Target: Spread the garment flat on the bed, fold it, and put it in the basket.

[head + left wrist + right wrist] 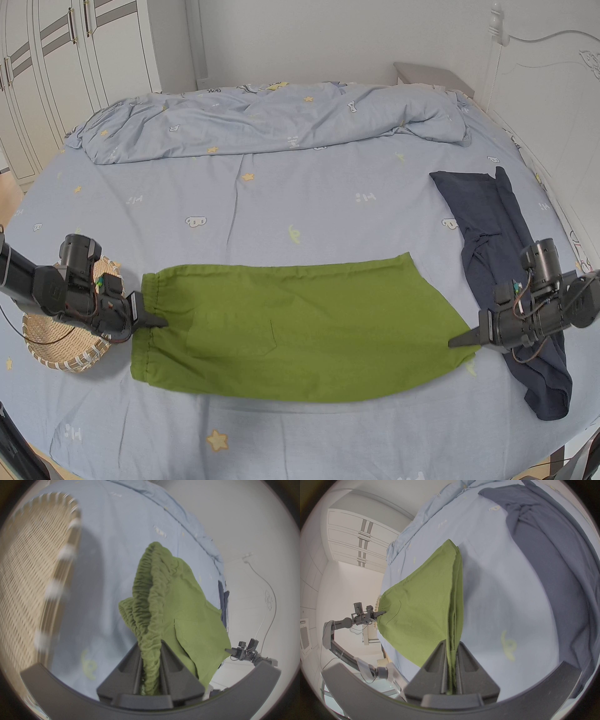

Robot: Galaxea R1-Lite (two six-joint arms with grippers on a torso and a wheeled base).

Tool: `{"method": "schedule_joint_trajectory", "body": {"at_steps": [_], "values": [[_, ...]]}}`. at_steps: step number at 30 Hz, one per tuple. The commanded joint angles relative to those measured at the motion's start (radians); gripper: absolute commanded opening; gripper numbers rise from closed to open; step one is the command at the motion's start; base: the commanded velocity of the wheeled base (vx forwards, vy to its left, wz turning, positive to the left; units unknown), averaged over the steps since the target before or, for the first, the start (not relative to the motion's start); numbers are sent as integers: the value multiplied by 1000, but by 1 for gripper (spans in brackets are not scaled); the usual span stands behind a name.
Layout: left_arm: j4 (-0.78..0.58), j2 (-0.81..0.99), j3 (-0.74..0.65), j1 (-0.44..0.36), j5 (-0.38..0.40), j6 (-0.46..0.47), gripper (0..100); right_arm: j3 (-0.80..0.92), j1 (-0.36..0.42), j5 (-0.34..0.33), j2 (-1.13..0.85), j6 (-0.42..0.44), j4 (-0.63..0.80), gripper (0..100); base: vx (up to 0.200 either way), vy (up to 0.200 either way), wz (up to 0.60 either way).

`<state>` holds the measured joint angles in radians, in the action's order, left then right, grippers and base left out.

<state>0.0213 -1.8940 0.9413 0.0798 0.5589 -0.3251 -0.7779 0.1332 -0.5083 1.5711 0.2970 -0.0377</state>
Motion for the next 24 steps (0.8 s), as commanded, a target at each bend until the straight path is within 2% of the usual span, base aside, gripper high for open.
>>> {"method": "schedule_joint_trajectory", "body": {"at_steps": [1, 3, 6, 14, 22, 23, 24], "values": [[3, 131, -211, 20, -1, 84, 0, 200, 39, 1, -195, -2, 4, 0, 0, 0, 0], [5, 176, -300, 20, 1, 123, 0, 296, 72, 17, -267, -1, 4, 0, 0, 0, 0], [5, 204, -346, 18, -1, 133, 0, 361, 106, 51, -313, 7, 4, 0, 0, 0, 0], [6, 213, -369, 5, -1, 135, 0, 457, 138, 59, -336, 8, -4, 0, 0, 0, 0], [19, 216, -378, 5, -2, 136, 0, 471, 141, 57, -310, 7, -5, 0, 0, 0, 0], [19, 216, -380, 5, -2, 136, 0, 471, 141, 57, -301, 8, -8, 100, 0, 0, 0], [19, 219, -380, 5, -2, 136, 0, 471, 141, 57, -301, 8, -8, 100, 0, 0, 0]]}}
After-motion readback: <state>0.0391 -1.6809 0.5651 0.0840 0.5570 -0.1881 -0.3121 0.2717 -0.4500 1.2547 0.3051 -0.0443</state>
